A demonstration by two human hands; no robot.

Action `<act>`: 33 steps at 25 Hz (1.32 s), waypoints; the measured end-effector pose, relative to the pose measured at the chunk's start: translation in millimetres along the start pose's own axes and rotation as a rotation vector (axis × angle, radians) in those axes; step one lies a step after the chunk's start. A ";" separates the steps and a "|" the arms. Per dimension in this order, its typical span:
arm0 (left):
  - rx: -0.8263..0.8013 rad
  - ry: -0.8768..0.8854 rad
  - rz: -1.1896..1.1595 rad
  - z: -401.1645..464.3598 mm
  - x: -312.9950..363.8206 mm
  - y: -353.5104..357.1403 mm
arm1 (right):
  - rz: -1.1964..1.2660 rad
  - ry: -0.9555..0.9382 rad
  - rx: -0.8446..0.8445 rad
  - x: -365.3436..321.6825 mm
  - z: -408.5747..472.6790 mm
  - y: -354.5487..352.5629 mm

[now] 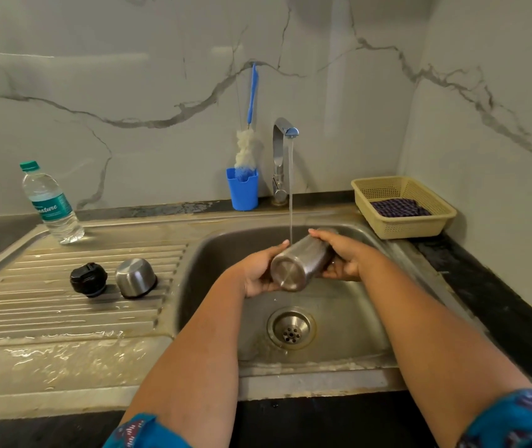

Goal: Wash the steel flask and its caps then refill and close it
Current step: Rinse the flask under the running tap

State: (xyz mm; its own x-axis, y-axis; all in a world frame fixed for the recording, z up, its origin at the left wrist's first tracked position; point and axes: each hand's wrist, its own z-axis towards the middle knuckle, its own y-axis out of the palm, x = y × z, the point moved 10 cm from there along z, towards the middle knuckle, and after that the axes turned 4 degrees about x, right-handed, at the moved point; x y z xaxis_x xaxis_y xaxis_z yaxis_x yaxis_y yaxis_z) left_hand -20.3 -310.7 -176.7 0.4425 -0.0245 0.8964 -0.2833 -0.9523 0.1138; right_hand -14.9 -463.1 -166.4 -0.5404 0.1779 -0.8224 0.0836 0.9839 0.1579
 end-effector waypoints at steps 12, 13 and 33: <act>-0.136 0.038 -0.220 3.6 22.3 22.2 | 0.142 0.211 -0.174 18.6 9.1 -4.9; -0.104 0.035 -0.192 4.4 20.3 18.2 | 0.120 0.172 -0.153 15.8 9.4 -3.6; 0.212 0.169 0.142 35.9 10.5 -20.3 | -0.491 -0.511 0.138 -36.5 28.1 33.4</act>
State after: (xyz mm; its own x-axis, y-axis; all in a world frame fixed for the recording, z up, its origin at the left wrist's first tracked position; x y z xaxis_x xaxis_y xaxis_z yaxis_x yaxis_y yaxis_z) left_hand 20.7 -302.6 -184.9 0.2586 -0.1283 0.9574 -0.1409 -0.9856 -0.0940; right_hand 31.2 -436.3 -146.5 -0.0864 -0.3330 -0.9390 0.0553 0.9394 -0.3382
